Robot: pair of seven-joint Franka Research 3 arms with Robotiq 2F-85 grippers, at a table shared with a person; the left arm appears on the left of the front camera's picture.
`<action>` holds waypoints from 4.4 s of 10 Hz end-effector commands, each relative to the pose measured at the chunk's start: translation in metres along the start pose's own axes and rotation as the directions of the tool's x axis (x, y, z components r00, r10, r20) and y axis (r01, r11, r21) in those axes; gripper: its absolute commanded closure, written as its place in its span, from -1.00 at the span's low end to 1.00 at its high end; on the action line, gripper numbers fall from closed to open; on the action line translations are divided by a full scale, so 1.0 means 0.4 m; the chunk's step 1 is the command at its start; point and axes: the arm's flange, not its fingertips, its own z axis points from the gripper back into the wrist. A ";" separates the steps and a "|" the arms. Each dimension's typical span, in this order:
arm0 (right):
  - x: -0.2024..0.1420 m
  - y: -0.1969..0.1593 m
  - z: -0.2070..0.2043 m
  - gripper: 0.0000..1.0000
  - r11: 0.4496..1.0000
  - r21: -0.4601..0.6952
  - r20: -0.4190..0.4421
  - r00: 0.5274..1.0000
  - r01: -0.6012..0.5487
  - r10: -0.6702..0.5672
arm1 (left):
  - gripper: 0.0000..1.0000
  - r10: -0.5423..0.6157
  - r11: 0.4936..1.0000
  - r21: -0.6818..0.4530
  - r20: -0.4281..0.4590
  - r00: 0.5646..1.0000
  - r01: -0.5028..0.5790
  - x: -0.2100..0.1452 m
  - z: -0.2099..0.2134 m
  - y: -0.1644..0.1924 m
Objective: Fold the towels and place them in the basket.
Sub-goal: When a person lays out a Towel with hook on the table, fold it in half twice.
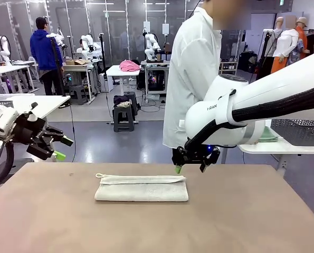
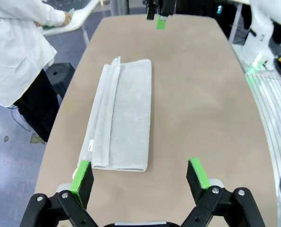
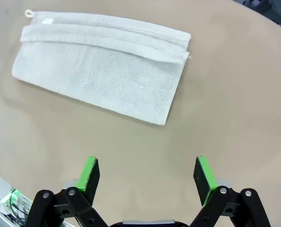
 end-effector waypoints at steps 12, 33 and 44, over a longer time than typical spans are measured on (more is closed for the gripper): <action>0.058 -0.080 -0.221 -1.00 0.974 -0.076 -0.023 0.976 0.214 -0.217 | -1.00 0.000 1.000 0.000 0.000 1.000 0.000 0.000 0.000 0.000; 0.149 -0.038 -0.401 -0.35 0.919 -0.182 -0.029 0.932 0.350 -0.361 | -1.00 0.000 1.000 0.000 0.000 1.000 0.000 0.000 0.000 0.000; 0.150 -0.031 -0.425 1.00 0.921 -0.213 -0.053 0.938 0.325 -0.344 | -1.00 0.000 1.000 0.000 0.000 1.000 0.000 0.000 0.000 0.000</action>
